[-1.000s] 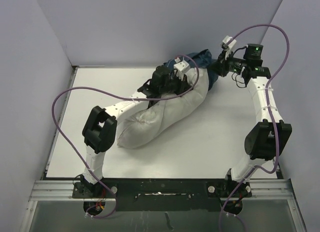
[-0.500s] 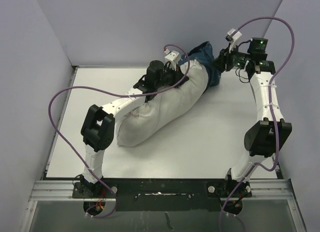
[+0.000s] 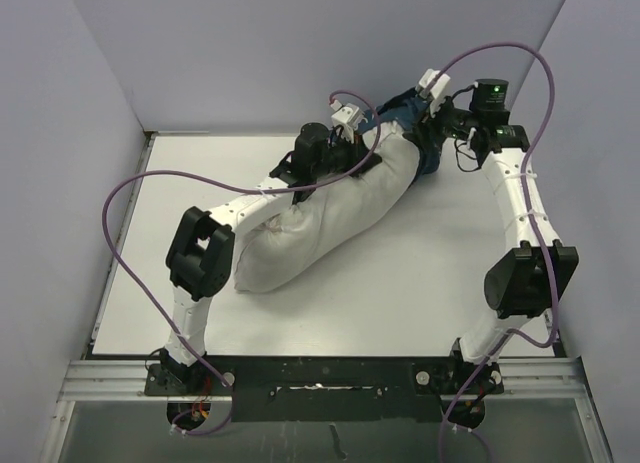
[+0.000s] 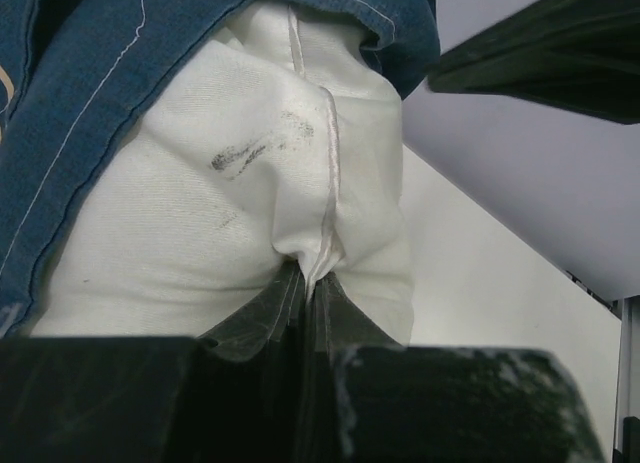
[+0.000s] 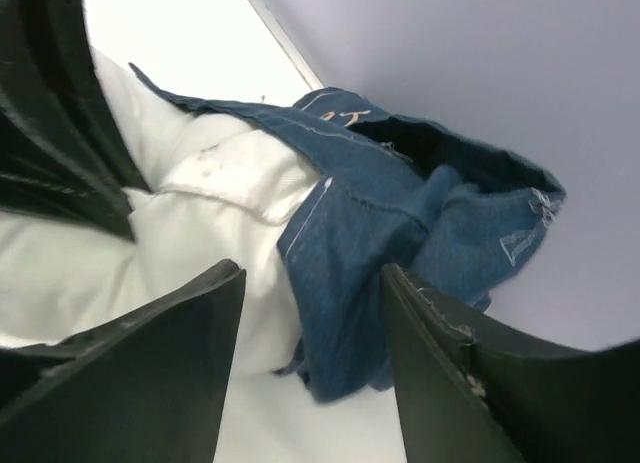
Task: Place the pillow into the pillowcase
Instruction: Stuff the pillow into the pillowcase.
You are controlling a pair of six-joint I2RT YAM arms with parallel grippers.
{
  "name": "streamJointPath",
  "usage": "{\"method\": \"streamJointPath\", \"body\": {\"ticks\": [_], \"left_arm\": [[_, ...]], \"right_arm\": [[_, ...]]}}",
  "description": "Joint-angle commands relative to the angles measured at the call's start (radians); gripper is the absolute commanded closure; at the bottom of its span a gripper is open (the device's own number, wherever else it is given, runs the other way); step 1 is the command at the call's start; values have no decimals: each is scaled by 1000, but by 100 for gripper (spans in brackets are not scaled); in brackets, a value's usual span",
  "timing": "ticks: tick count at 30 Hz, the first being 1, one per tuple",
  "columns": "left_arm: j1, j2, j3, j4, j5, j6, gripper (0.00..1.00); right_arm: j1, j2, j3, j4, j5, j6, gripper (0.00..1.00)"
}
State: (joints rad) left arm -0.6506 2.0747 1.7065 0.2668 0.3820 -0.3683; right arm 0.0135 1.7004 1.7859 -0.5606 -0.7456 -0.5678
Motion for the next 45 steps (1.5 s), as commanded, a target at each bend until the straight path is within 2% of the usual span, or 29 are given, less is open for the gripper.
{"method": "streamJointPath", "body": {"ticks": [1,4,6,8,10,11,13,15,17,19,22,24,26,29,32,34,36,38,40,41,42,43,45], "left_arm": [[8,32,35,61,19,-8,100],[12,14,26,58,9,2,100],[19,6,32,40,-5,14,100],[30,5,58,-7,-30,32,100],[39,9,102,-66,-63,52,100],[42,12,128,-89,-81,62,100],[48,11,171,-110,-106,67,100],[54,-8,188,-96,-125,54,100],[55,-44,176,-62,-150,49,100],[57,-89,144,-34,-167,40,100],[60,-154,61,20,-194,21,100],[66,-196,-4,62,-214,3,100],[74,-217,-67,86,-218,-15,100],[85,-217,-129,149,-185,-62,100],[89,-176,-140,216,-34,-88,100],[89,-151,-133,216,121,-62,100],[93,-147,-154,214,246,-35,100],[104,-148,-173,183,365,-16,100],[117,-150,-186,153,424,-5,100],[121,-154,-197,147,442,0,100],[125,-156,-204,143,457,2,100],[126,-157,-209,140,468,3,100],[126,-152,-212,138,488,0,100]], "right_arm": [[64,72,81,61,162,-68,54],[78,121,155,43,222,-64,85],[77,149,267,-26,169,-56,98],[74,144,347,-81,4,-23,100],[85,112,409,-66,-208,71,100],[100,100,436,7,-335,217,100],[139,85,452,211,-468,519,100],[180,65,393,465,-525,809,100],[204,44,285,569,-532,928,100],[206,17,160,461,-494,856,100],[197,-2,-11,108,-344,541,100],[193,-12,-135,-32,-248,391,100],[181,-28,-257,-82,-215,328,100],[184,-46,-354,-131,-198,266,100],[162,-48,-354,-186,-218,206,100],[116,-53,-279,-300,-322,71,87],[53,-44,-138,-538,-461,-185,70],[-12,-18,30,-783,-531,-430,55],[-71,20,209,-982,-563,-602,45],[-108,37,281,-1033,-577,-631,42],[-134,51,346,-1033,-595,-611,38],[-153,54,379,-969,-601,-518,35],[-161,27,352,-644,-546,-177,27]]}}
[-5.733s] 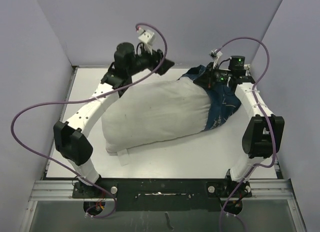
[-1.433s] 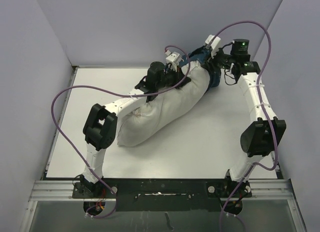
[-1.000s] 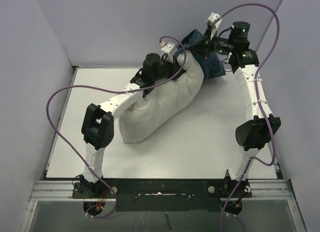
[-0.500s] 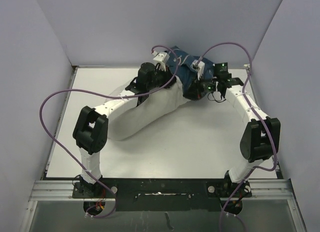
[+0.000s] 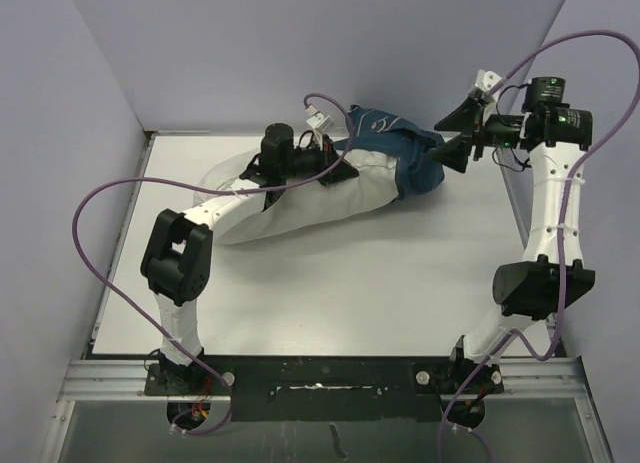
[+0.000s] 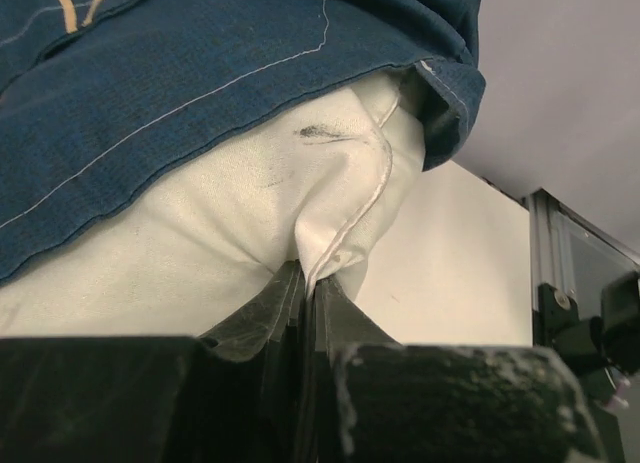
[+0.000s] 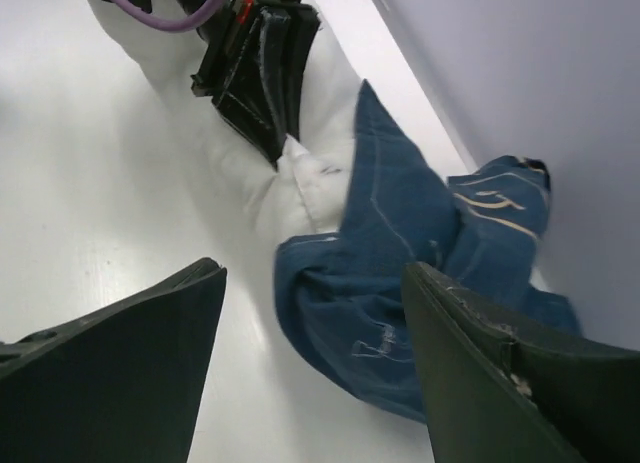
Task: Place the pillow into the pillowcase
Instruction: Stuff the pillow into the pillowcase.
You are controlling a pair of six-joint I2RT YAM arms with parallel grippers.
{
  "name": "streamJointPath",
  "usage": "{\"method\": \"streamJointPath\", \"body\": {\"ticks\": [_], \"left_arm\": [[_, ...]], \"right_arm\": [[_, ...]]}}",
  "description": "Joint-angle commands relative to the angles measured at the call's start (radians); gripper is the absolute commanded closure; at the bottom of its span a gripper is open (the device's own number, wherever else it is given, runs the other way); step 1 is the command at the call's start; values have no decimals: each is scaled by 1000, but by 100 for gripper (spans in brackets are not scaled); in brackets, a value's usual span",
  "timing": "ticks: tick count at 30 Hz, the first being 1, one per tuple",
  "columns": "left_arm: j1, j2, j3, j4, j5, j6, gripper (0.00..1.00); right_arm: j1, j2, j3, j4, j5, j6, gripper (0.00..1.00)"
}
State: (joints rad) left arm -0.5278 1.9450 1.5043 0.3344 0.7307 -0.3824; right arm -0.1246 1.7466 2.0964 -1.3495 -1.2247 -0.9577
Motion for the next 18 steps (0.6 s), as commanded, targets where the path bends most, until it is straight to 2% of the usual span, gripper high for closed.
{"method": "streamJointPath", "body": {"ticks": [1,3,4,7,11,18], "left_arm": [[2,-16,-8,73,151,10,100],[-1,-7,-3,75,164,0,100],[-3,-2,-1,79,172,-4,100],[-11,4,0,80,184,-13,100],[-17,-2,-3,77,185,-16,100],[-18,-13,-19,94,175,-27,100]], "right_arm": [[-22,-50,-26,315,-27,357,21],[7,-70,-102,612,128,592,6],[38,-49,-77,646,223,616,4],[160,90,123,521,470,535,4],[264,175,162,492,726,438,7],[289,251,169,475,952,348,26]]}}
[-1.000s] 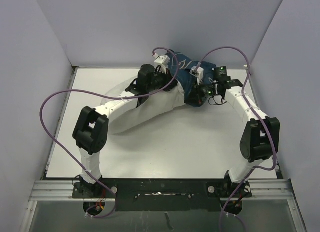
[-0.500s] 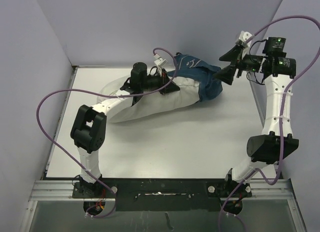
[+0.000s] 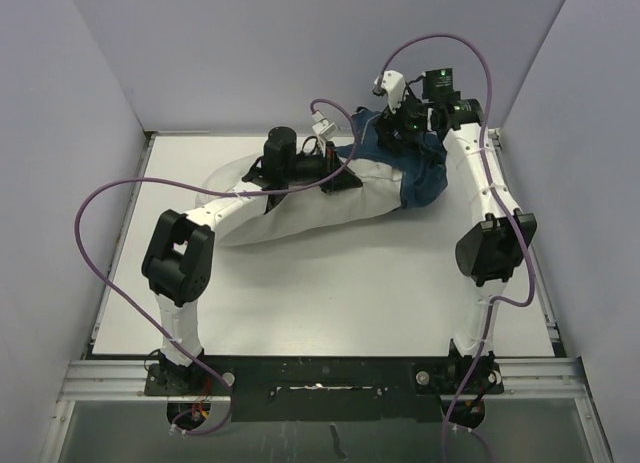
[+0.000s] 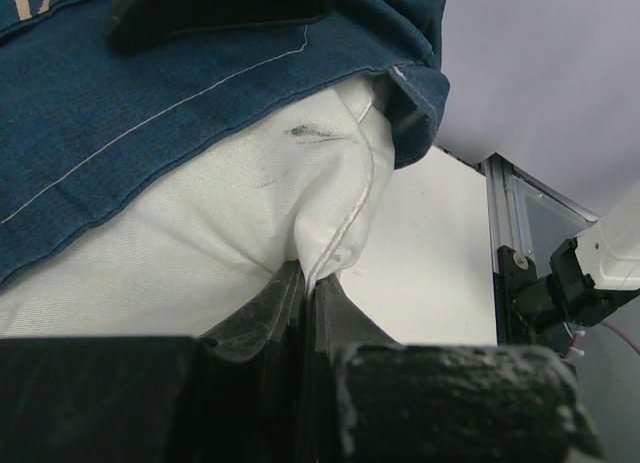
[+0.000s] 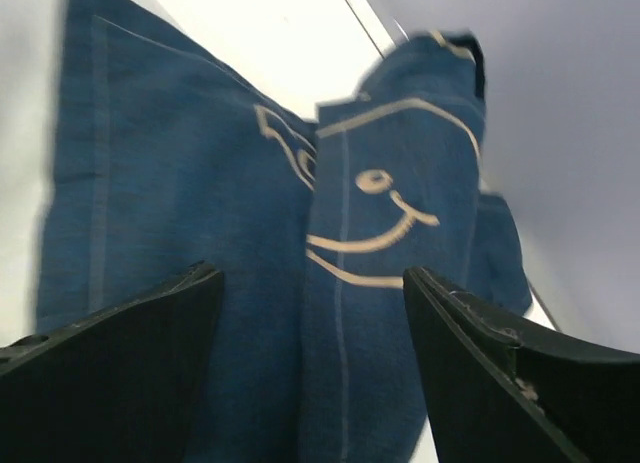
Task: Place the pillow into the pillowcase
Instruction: Stuff the pillow into the pillowcase.
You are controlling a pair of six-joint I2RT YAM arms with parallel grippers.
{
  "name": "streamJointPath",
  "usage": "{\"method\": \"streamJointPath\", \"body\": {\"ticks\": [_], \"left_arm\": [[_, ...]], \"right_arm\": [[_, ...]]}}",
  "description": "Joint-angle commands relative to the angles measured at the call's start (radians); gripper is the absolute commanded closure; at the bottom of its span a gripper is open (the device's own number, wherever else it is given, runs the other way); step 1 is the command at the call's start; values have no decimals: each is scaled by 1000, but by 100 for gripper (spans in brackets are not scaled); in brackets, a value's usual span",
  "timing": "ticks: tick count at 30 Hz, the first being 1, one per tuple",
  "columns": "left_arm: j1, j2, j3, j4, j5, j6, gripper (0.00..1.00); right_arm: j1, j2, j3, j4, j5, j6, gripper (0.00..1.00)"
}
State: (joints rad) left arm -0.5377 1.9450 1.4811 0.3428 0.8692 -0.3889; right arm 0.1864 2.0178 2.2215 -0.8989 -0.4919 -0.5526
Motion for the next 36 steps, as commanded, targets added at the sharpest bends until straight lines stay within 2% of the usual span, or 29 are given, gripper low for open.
{"method": "streamJointPath", "body": {"ticks": [1,5,8,9,11,13,14,15,19,22,25,27,29,33,34,36], "left_arm": [[-8,-10,6,90,38,-24,100],[-8,4,24,93,51,-34,100],[-8,12,36,95,57,-36,100],[-8,15,39,94,59,-37,100],[-8,14,38,96,59,-38,100],[-7,11,35,98,59,-38,100],[-6,9,33,99,57,-39,100],[-3,6,31,100,51,-40,100],[8,-23,19,111,-6,-51,100],[18,-56,23,109,-81,-54,100],[22,-85,54,99,-125,-47,100],[22,-93,98,73,-137,-33,100],[22,-92,162,52,-138,-28,100],[13,-90,245,-5,-141,-1,100],[12,-94,254,-27,-147,11,100],[10,-108,263,-55,-163,35,100]], "right_arm": [[-23,-17,43,32,245,-66,28],[-28,-21,15,64,335,-112,33],[-47,-25,-11,82,376,-139,43],[-56,-23,-12,83,381,-143,48],[-80,-17,-4,80,379,-140,74],[-109,-16,11,85,373,-128,92],[-127,-19,22,93,371,-109,98],[-148,-27,31,107,372,-80,100],[-267,-102,13,170,334,127,100],[-370,-236,-125,218,199,261,100],[-405,-395,-293,271,107,295,98],[-407,-480,-380,283,80,293,90],[-407,-528,-447,258,69,302,76],[-441,-591,-578,212,144,292,68],[-458,-607,-598,216,172,279,63],[-512,-618,-605,226,207,260,45]]}}
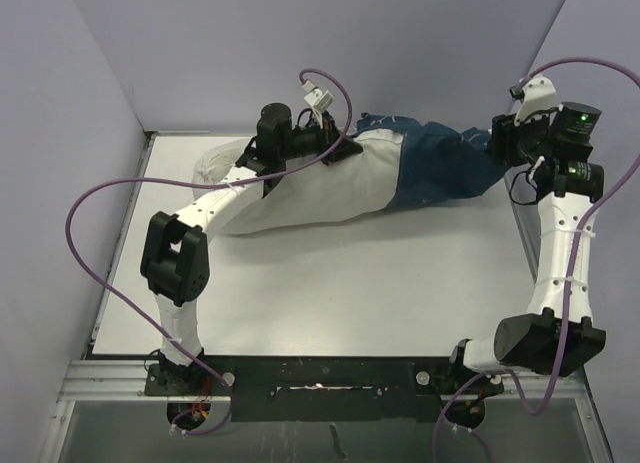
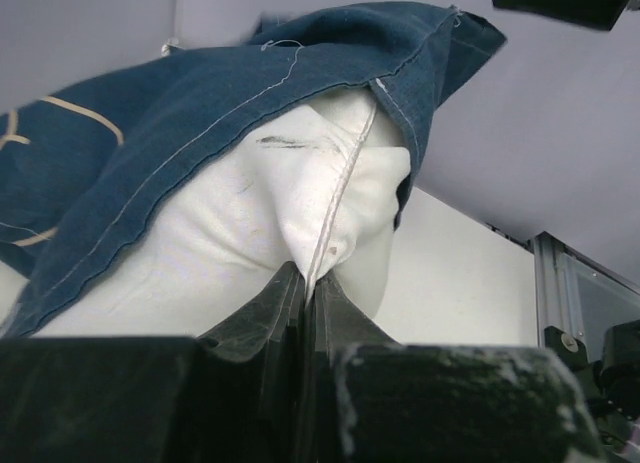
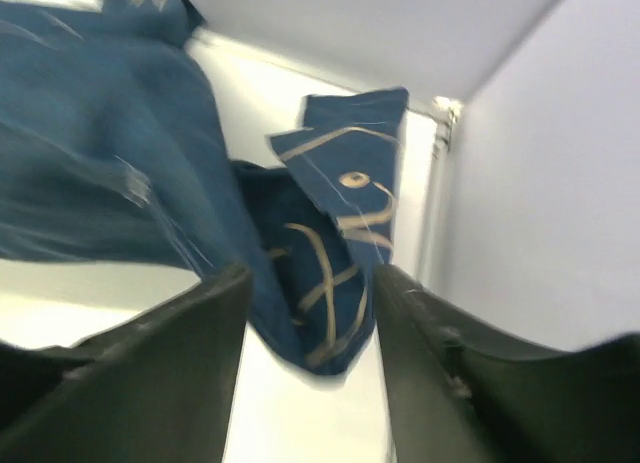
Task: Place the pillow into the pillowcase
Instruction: Stuff the pillow into the pillowcase.
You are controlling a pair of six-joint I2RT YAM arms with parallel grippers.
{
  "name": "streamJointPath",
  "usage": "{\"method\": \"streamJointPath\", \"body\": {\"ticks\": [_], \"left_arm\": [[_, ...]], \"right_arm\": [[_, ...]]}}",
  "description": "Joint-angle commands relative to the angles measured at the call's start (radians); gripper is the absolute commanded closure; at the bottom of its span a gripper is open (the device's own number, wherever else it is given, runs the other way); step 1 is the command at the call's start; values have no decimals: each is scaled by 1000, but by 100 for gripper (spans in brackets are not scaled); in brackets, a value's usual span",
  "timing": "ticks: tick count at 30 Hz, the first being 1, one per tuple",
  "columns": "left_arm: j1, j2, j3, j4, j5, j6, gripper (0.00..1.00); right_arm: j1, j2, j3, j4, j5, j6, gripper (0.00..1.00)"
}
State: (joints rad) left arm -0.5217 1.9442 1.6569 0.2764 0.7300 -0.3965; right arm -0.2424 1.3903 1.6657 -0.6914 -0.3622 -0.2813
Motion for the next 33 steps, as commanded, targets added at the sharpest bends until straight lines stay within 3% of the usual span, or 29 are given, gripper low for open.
{"method": "streamJointPath", "body": {"ticks": [1,4,6,9,12,16,21,26,30,33], "left_arm": [[-6,-113,88,0,-31,53,100],[-6,-111,107,-36,-29,77,100],[-11,-97,125,-53,-13,79,100],[-29,-75,142,-73,-13,86,100],[-49,-53,139,-68,-24,78,100],[-69,-21,149,-56,-44,68,100],[-72,22,202,-59,-76,54,100],[-82,53,258,-68,-83,37,100],[-91,62,281,-81,-83,35,100],[-98,57,274,-82,-111,35,100]], "right_arm": [[-106,10,-34,16,70,-15,39],[-138,8,34,11,-95,-40,24],[-134,6,96,-13,-341,-100,20],[-90,1,146,-39,-688,-159,19],[32,-16,132,-71,-762,-189,21],[122,-51,24,-67,-667,-154,25],[219,-110,-138,-53,-368,-83,32],[305,-143,-342,195,-38,23,30],[363,-108,-376,347,152,70,33],[370,-64,-351,396,248,86,41]]}}
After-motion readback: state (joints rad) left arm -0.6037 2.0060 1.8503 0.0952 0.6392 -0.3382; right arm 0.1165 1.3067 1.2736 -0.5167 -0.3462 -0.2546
